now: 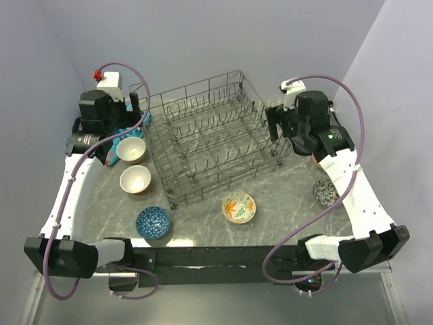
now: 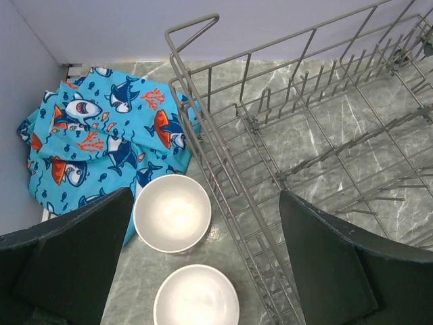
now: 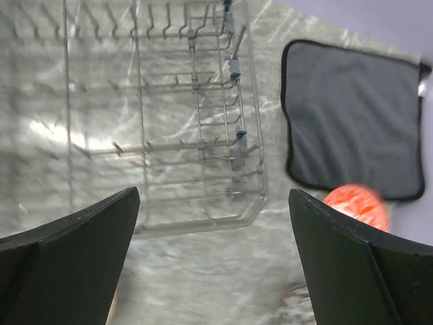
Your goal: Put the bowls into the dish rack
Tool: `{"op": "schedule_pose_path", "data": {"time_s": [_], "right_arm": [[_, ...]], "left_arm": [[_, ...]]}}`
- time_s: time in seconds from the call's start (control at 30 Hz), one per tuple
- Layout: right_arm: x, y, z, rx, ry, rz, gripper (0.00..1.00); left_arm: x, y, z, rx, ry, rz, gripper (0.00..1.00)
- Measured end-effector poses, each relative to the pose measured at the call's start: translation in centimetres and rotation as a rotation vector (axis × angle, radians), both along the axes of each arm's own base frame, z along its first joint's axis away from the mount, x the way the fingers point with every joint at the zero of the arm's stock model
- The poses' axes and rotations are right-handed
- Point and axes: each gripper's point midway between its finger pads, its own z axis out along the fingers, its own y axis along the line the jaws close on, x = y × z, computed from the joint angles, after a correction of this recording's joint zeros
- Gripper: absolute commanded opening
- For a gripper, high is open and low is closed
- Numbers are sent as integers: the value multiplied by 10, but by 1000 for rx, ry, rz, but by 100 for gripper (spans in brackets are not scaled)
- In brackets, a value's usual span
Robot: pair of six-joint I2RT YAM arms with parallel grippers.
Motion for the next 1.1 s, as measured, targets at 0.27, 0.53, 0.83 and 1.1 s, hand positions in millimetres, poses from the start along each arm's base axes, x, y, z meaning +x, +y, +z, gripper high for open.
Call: {"op": "schedule_pose_path", "data": {"time_s": [0.27, 0.53, 0.83, 1.1], "right_arm": [[-22, 17, -25, -272, 32, 462, 95], [-20, 16, -56, -467, 198, 831, 68], [-18, 7, -87, -632, 296, 1089, 62], [-33, -8, -118, -734, 377, 1226, 61]], "left_arm": [[4, -1, 6, -3, -11, -6, 96], [5, -1, 5, 0, -10, -6, 96], [3, 1, -16, 24, 23, -7, 96], [2, 11, -22, 30, 36, 20, 96]]}}
